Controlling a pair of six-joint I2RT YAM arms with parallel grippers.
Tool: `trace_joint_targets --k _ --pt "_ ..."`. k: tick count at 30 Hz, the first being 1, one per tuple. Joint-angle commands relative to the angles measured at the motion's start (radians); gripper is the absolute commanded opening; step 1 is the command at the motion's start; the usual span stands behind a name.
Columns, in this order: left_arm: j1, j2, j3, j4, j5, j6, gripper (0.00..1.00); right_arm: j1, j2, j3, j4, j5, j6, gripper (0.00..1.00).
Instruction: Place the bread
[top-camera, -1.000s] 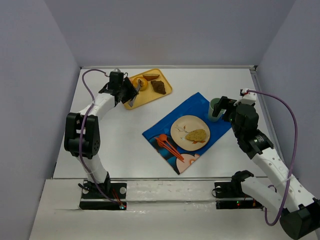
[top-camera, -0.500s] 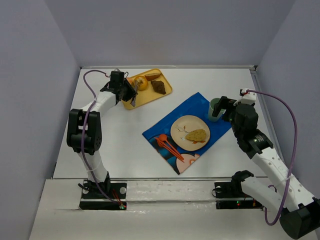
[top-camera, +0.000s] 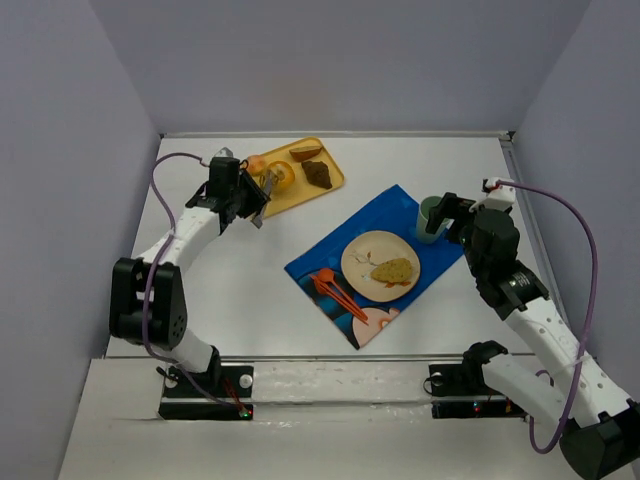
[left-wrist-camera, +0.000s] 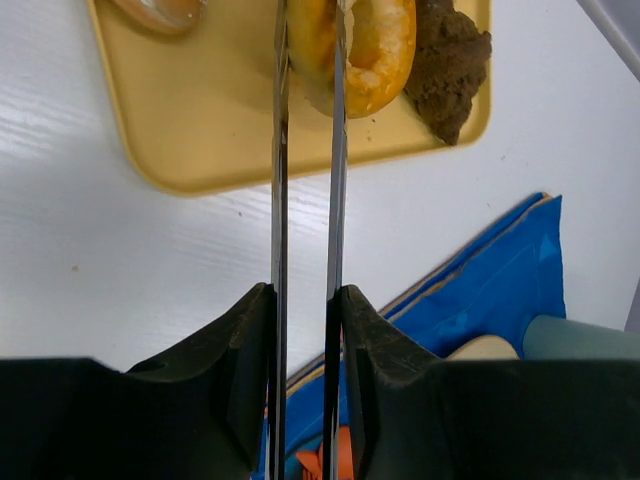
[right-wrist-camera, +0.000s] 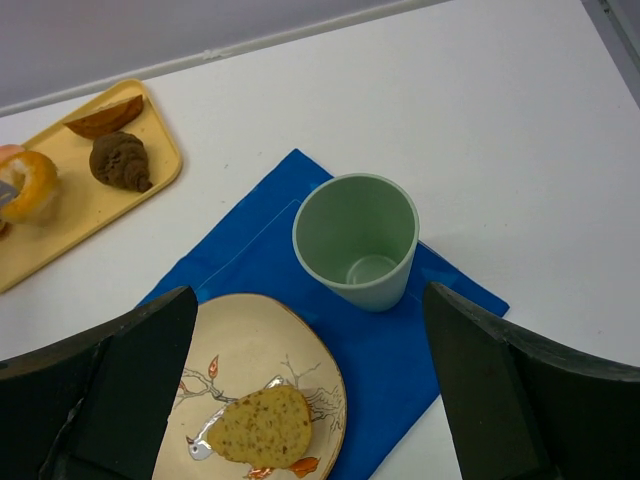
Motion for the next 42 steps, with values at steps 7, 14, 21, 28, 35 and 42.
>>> trace_joint_targets --k 7,14,21,28,35,42 --pt "-0.282 -0.337 -0.181 0.033 -0.007 0.099 0.26 -0.008 -0.006 0.003 0.023 0.005 0.004 1.00" --pt "-0.489 -0.333 -0.183 0.029 0.062 0.179 0.29 -0.008 -0.015 0.000 0.022 -0.006 0.007 1.00" --pt "-0.596 -0.264 -0.150 -0.013 0.073 0.225 0.34 -0.008 -0.033 -0.006 0.023 -0.009 0.006 1.00" --pt "-0.619 -0.224 -0.112 -0.097 0.046 0.254 0.47 -0.008 -0.030 -0.006 0.022 -0.009 0.004 1.00" --pt "-0.624 -0.256 -0.089 -0.117 -0.004 0.256 0.61 -0.008 -0.029 -0.005 0.022 -0.008 0.003 1.00" --pt "-0.618 -0.288 -0.051 -0.168 -0.170 0.231 0.62 -0.008 -0.030 -0.003 0.019 -0.006 0.000 1.00"
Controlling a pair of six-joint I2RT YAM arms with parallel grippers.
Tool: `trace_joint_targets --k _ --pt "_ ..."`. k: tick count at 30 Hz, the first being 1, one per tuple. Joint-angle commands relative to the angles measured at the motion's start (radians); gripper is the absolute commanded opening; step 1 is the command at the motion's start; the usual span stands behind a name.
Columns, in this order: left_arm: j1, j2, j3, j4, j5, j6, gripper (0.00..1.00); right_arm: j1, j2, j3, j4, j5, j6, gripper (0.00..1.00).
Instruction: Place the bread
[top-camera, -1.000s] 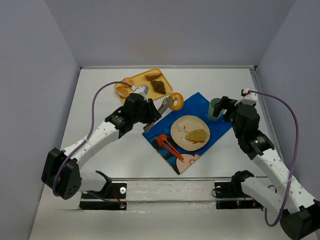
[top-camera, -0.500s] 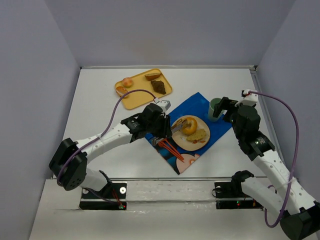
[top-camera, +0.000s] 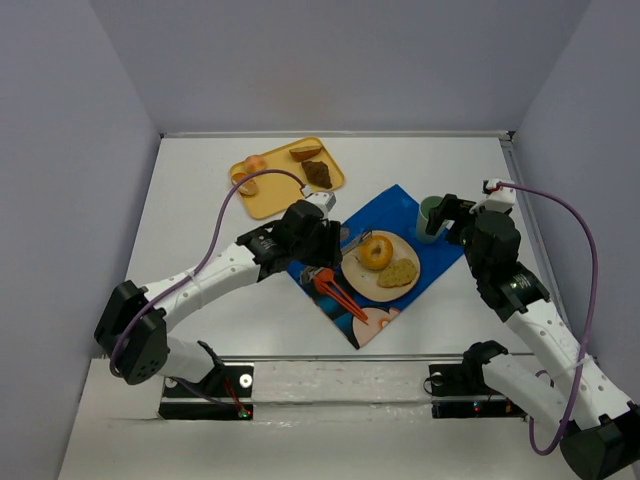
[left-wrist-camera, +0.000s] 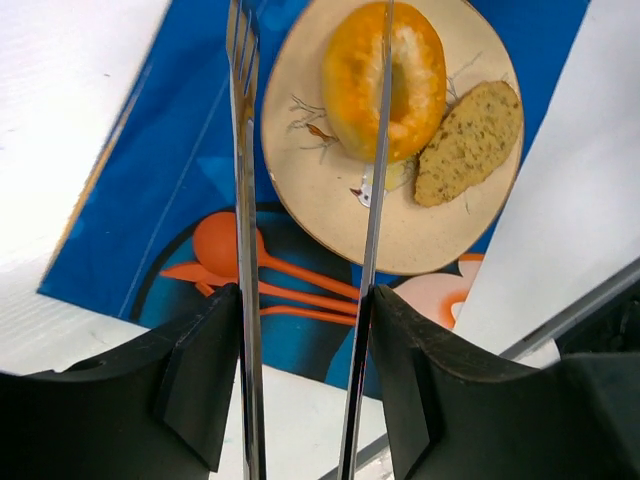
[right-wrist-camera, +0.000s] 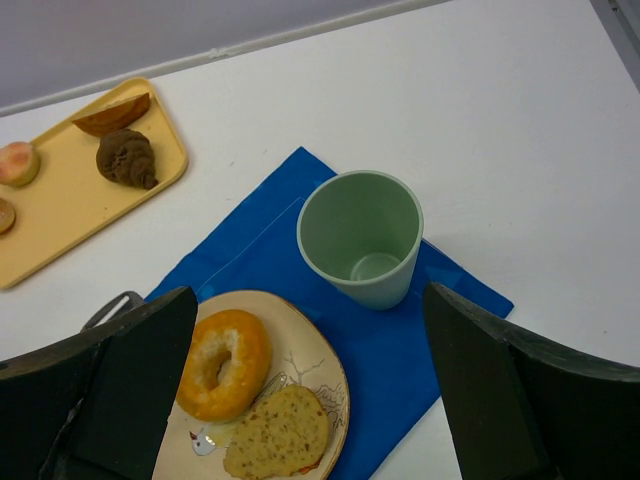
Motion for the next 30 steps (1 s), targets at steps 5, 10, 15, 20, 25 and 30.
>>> trace_joint_targets --k 5,10,15,20,25,30 --pt "0.051 -0.089 0.096 -0.093 -0.327 -0.064 0.56 -0.008 -0.009 0.007 0.020 0.006 -0.005 1.00" --pt "0.242 -0.172 0.048 -0.047 -0.453 -0.096 0.58 -0.008 -0.006 0.008 0.019 0.007 -0.007 1.00" --pt "0.529 -0.142 -0.004 0.045 -0.468 -0.093 0.60 -0.008 0.003 0.013 0.017 0.003 -0.007 1.00" --pt "0.695 -0.019 -0.009 0.085 -0.577 -0.098 0.62 -0.008 0.032 0.021 0.017 0.030 -0.017 1.00" --pt "0.775 0.139 0.008 0.082 -0.560 -0.115 0.62 -0.008 0.051 0.024 0.019 0.047 -0.020 1.00" --pt "0.803 0.231 0.028 0.067 -0.513 -0.111 0.74 -0.008 0.078 0.033 0.017 0.044 -0.014 1.00"
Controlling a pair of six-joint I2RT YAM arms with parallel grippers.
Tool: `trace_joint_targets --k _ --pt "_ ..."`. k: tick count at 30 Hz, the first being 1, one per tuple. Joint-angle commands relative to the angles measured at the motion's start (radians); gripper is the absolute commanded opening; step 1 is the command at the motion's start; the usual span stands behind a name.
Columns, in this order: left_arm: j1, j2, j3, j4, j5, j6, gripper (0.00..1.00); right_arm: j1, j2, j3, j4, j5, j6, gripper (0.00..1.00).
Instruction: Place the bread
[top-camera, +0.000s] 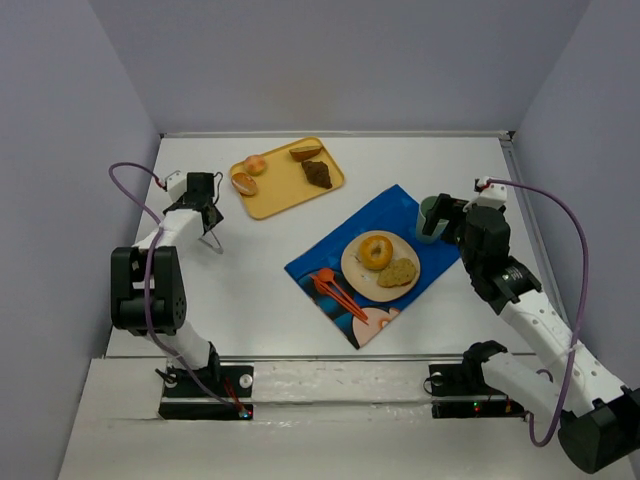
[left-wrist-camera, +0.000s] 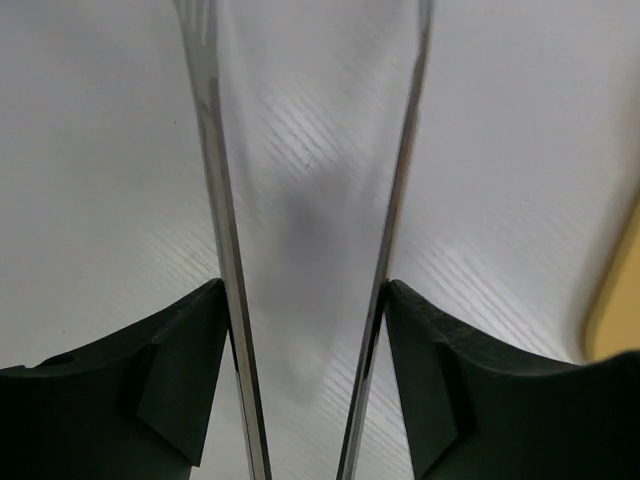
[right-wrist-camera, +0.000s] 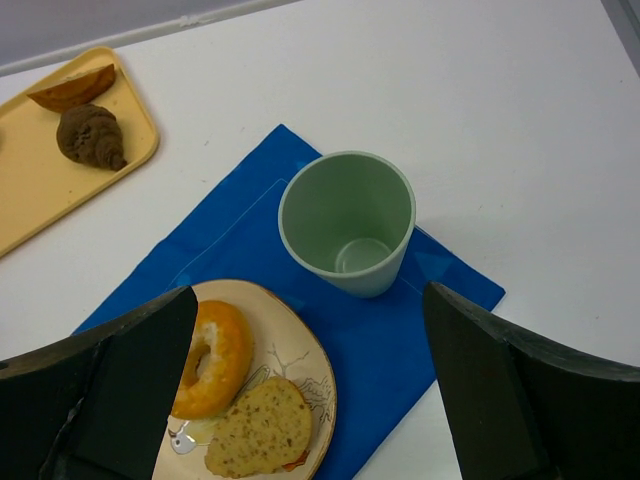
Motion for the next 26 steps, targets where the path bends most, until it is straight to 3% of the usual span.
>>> trace_joint_targets --k 1,4,10,18,26 --pt "0.015 0.007 0.021 0.018 -0.021 -0.016 0.87 -0.008 0.013 0.033 0.017 0.029 -0.010 1.00" --pt "0.015 -0.037 0.017 0.010 -0.021 -0.024 0.99 -0.008 0.006 0.034 0.019 0.026 -0.005 1.00" --pt "0.015 -0.235 0.034 -0.035 0.011 -0.041 0.99 -0.008 -0.029 0.036 0.017 0.034 0.013 1.00" --pt "0.015 -0.607 -0.052 0.045 0.230 -0.046 0.99 -0.008 -0.105 0.018 0.019 0.066 0.016 1.00" --pt "0.015 -0.732 -0.143 0.116 0.301 -0.038 0.99 -0.008 -0.135 0.011 0.025 0.072 0.015 1.00"
